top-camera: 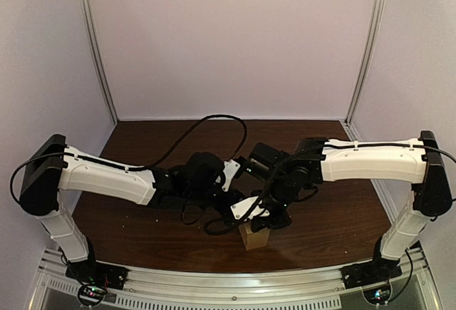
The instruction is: Fold the paper box
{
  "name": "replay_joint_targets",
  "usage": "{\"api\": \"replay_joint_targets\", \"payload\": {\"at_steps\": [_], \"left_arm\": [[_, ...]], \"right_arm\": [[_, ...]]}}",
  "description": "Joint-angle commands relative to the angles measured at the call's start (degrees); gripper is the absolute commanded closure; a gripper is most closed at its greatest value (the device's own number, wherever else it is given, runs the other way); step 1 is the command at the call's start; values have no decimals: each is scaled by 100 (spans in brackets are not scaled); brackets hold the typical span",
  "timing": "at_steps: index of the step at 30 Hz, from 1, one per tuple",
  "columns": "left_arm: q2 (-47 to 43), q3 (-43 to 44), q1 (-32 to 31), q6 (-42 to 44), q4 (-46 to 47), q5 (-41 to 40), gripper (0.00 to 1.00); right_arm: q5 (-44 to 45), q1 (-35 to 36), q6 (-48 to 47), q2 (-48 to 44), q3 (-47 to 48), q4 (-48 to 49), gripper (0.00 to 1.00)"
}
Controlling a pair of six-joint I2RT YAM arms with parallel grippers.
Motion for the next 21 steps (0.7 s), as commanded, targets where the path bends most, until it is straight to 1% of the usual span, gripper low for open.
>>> {"api": "replay_joint_targets", "payload": {"at_steps": [1,4,6,10,13,15,19,21], "left_arm": [[-265,267,16,350,-858,-19,62],[-420,810,16,636,-1184,-175,60],[-562,1002,16,751,-1312,-349,60],[-816,1018,28,837,-1478,-663,60],[-799,913,127,801,-1605,-601,63],[-738,785,244,699,-1546,-372,64],[-504,377,452,433,-749,519,64],[-277,320,459,385,-559,804,63]], "right_arm": [[60,-98,36,-443,413,-682,96],[-72,-337,97,-515,720,-818,96],[-205,-616,157,-526,787,-750,96],[-920,-1242,466,-410,907,-511,95],[-1205,-1308,544,-321,937,-439,95],[-1405,-1308,607,-311,861,-304,95],[-1507,-1306,623,-228,808,-283,94],[-1516,-1300,606,-214,774,-300,94]]}}
